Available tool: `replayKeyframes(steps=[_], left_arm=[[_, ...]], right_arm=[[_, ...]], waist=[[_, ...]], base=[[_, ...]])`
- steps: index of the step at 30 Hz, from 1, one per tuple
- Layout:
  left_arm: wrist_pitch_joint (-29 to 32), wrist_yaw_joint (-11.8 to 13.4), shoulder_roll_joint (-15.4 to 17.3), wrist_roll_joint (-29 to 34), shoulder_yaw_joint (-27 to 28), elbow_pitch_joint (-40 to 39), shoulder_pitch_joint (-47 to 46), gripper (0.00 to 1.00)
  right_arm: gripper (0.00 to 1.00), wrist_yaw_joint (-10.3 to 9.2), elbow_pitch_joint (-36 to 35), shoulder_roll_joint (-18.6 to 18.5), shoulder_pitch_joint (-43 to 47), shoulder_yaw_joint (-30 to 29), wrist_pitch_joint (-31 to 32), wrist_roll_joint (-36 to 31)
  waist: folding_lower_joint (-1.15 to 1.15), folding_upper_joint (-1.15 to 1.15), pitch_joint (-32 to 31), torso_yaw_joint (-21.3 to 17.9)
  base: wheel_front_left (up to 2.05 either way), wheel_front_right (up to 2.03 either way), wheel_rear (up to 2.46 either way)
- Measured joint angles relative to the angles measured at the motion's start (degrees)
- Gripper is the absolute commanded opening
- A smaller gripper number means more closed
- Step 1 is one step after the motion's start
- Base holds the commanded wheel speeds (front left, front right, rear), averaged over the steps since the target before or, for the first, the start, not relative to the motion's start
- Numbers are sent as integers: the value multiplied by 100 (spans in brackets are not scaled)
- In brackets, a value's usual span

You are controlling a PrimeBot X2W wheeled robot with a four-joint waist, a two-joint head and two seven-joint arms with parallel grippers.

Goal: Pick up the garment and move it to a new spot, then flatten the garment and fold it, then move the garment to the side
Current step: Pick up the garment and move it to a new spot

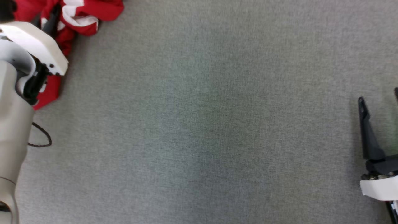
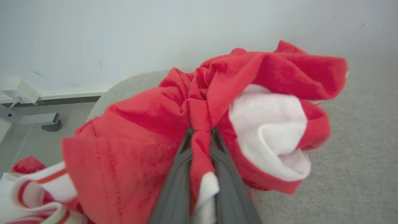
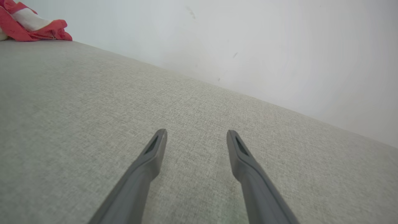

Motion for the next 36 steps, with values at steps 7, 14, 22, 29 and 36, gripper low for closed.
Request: replayKeyframes(steps=[7, 14, 22, 29, 36], left_arm=[[-355, 1, 315, -302, -198, -556, -38, 0], [-181, 2, 426, -689, -431, -1450, 123, 0], [356, 107, 221, -1169, -595, -3039, 912, 0], [634, 583, -180, -1540, -838, -4669, 1951, 0], [525, 935, -687, -1616, -1386, -5306, 3041, 0]], right_arm=[[100, 0, 497, 255, 80, 156, -302, 75], [100, 0, 1023, 545, 364, 246, -631, 203], [100, 0, 1371, 748, 770, 270, -846, 289], [100, 0, 1418, 890, 950, 207, -984, 310], [100, 0, 1454, 957, 1086, 203, -1014, 336]], waist=[[0, 0, -719, -39], [-1, 0, -1543, -187], [-2, 0, -2375, -498], [-3, 0, -2741, -949], [-2, 0, -2941, -1362]], base=[[0, 0, 0], [0, 0, 0], [0, 0, 0], [0, 0, 0], [0, 0, 0]])
